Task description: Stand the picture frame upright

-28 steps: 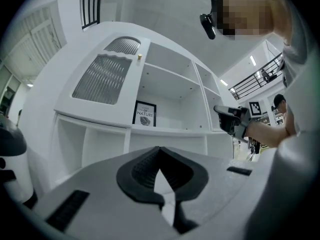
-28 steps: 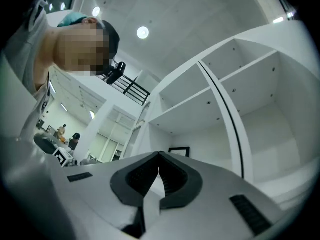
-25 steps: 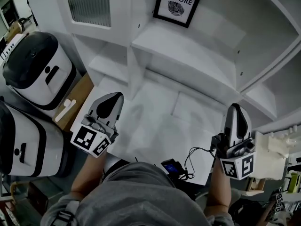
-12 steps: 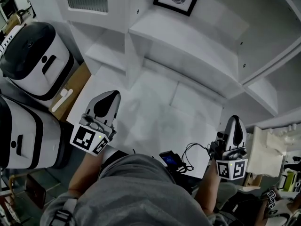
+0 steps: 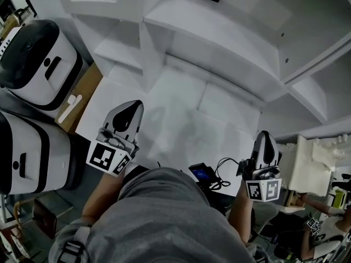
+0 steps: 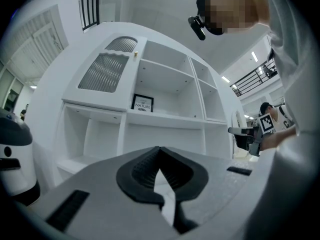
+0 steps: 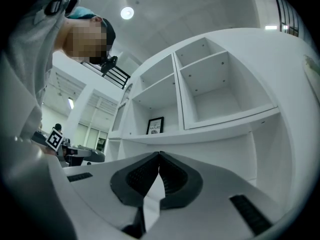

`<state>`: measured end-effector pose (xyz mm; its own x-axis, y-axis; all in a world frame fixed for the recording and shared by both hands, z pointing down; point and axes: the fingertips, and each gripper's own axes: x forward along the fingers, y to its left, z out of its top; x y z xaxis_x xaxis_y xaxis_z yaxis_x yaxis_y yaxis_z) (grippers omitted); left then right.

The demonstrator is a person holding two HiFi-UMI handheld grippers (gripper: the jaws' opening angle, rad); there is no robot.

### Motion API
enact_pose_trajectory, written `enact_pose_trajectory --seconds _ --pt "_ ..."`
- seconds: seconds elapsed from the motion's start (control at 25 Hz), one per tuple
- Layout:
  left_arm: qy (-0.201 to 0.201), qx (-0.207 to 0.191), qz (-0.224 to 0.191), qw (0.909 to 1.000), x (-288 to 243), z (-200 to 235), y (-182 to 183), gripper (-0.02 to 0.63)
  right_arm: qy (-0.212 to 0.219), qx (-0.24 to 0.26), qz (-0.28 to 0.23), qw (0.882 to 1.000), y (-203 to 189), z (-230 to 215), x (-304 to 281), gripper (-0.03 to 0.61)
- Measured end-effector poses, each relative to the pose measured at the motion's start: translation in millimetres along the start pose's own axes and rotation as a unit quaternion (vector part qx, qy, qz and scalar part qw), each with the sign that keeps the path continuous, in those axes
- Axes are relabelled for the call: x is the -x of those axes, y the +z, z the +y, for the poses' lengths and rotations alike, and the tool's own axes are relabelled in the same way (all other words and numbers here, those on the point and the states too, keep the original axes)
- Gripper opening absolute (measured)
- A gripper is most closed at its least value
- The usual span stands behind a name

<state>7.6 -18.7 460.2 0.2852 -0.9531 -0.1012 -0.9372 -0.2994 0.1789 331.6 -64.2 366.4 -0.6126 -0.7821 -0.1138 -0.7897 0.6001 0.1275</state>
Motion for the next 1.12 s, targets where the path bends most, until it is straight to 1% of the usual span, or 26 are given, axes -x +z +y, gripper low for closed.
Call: enact_pose_trajectory --seconds 0.24,0.4,0.6,0.8,1.12 --pt "-0.005 -0.002 -0.011 0.9999 -6.3 -9.4 3.7 0.006 0.012 0.001 0.003 1.000 -5.7 6.6 3.2 0.026" --pt "-0.008 -0.005 -0.015 0.9998 -8.4 -11.9 7.2 0.006 0.003 -0.015 -0.009 1.000 -2.6 2.1 7.9 0.026" --pt "-0.005 -0.012 -0.025 0.9996 -9.0 -11.0 15.3 0.006 -0.007 -0.005 -0.016 1.000 1.3 0.6 10.5 0.026" --pt "-0.004 -0.020 -0.031 0.9993 -10.6 -8.7 22.8 0.006 -0.019 -0.007 -0.018 1.000 0.0 -2.3 14.8 0.026" --pt "-0.002 -0.028 -0.032 0.9991 -13.2 -7.8 26.7 0.006 -0.019 -0.002 -0.019 1.000 -0.8 -2.8 16.6 0.026"
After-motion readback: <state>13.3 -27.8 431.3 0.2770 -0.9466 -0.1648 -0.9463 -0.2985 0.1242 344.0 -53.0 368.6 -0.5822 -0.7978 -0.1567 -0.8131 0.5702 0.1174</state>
